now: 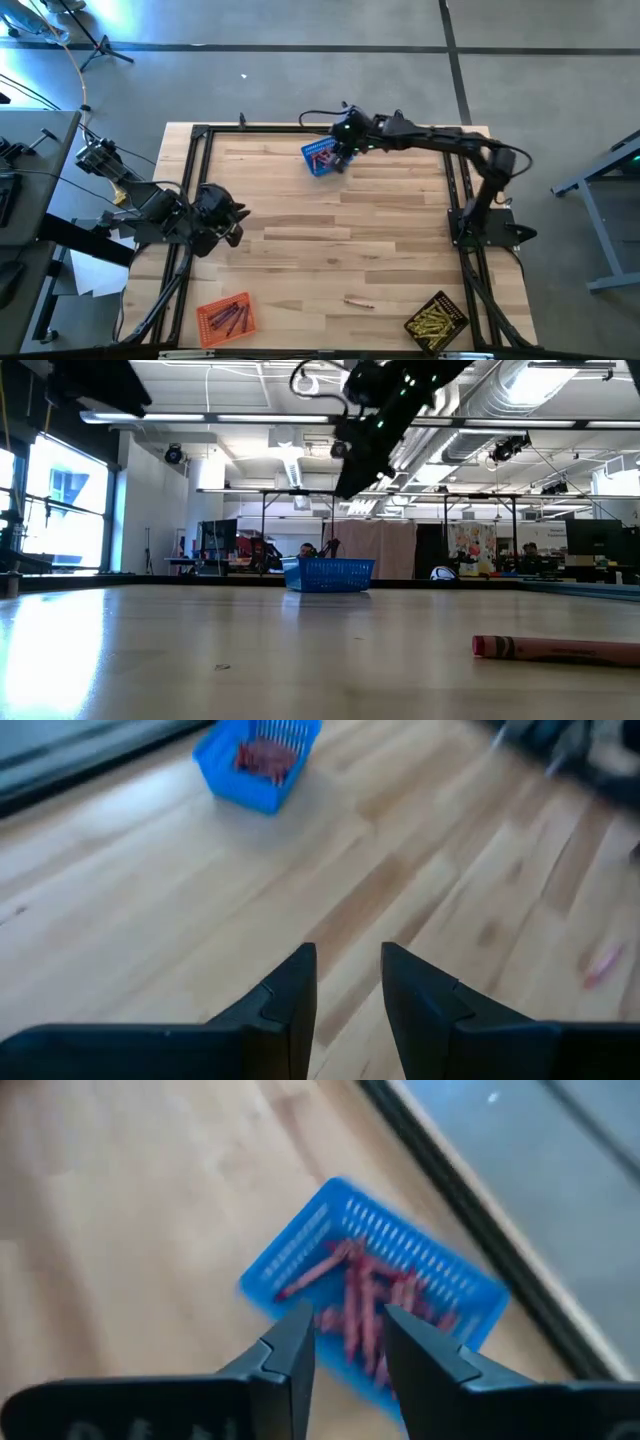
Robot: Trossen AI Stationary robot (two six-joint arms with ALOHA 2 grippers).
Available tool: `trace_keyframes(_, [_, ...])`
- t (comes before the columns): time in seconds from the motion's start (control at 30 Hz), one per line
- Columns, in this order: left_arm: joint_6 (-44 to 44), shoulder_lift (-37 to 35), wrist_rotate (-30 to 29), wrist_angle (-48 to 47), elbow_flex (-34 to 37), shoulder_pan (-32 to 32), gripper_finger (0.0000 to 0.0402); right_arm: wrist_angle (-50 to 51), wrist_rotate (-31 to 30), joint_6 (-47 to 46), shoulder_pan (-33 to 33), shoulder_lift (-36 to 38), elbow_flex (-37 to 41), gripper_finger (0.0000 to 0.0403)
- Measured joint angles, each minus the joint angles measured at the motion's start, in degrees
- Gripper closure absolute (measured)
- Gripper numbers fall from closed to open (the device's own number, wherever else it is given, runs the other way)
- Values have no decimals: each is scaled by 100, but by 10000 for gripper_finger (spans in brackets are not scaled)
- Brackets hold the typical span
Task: Sort crayons
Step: Put the red crayon into the blue bin
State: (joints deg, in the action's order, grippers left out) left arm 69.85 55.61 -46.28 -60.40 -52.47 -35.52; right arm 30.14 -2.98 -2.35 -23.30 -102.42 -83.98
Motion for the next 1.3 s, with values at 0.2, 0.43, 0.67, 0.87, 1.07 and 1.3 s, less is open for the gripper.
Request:
trace_keyframes(0.2, [-1060, 205, 164, 1652, -2, 431, 298, 1839, 1143, -1077, 192, 1072, -7, 302])
trace_keyframes(0.43, [-4403, 1317, 2226, 3682, -4, 1401, 298, 3039, 1473, -1969, 1101, 1870, 24, 320])
trace_keyframes(0.67, [-5276, 2671, 3843, 4328, -2, 2326, 298, 3102, 965, -3207, 2458, 2017, 420, 325])
trace_keyframes(0.87, [-5351, 3603, 5248, 5633, -6, 2322, 298, 3124, 855, -4669, 3561, 2017, 868, 325])
trace_keyframes(1.07, [-6438, 4207, 5331, 6101, -436, 2007, 298, 3102, 854, -6178, 4447, 2019, 1295, 325])
trace_keyframes(1.3, [-7074, 4944, 5053, 6092, -1140, 1887, 298, 3093, 882, -7309, 5223, 2021, 1678, 325])
